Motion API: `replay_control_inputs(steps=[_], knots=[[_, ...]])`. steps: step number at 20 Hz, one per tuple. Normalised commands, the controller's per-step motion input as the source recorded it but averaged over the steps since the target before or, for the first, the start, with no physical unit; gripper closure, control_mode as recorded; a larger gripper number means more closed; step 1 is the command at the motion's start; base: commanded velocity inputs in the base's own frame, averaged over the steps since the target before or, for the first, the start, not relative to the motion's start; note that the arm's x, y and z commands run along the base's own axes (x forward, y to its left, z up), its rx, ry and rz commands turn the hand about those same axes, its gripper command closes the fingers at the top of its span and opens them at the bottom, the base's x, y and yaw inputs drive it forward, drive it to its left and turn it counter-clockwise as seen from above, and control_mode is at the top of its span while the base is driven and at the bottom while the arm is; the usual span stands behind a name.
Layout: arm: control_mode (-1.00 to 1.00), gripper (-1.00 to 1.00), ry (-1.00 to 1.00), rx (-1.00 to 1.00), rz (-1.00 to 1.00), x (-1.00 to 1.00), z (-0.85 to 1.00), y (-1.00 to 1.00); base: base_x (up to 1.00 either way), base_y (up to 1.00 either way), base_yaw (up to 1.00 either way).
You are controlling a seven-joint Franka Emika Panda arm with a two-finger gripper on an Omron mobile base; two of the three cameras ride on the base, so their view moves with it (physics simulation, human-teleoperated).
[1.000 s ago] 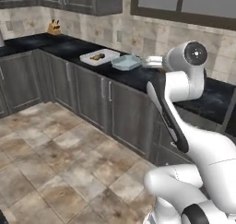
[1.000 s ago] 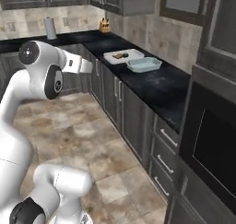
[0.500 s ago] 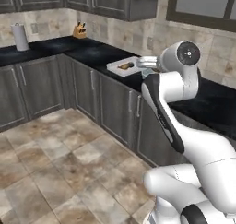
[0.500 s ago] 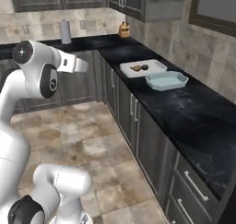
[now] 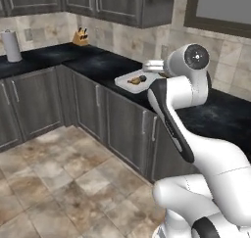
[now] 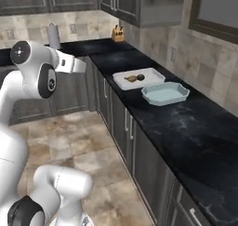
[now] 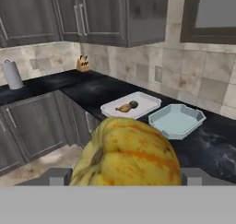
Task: Place one squash and one chicken drumstick in each tupperware on the nearby counter, to pack two identical lunches.
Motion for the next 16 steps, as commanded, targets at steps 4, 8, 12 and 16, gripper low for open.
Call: replay_control_inputs(steps=[4,8,12,16], knots=[[1.00,1.00,0.00,0.00,0.00,0.00,0.00,0.00,0.49,0.00,-0.44],[1.00,1.00,0.00,0.00,0.00,0.00,0.00,0.00,0.45,0.00,-0.57],[1.00,1.00,0.00,0.00,0.00,0.00,0.00,0.00,0.59,0.12,-0.62],[1.00,1.00,0.00,0.00,0.00,0.00,0.00,0.00,0.63,0.55,-0.57]])
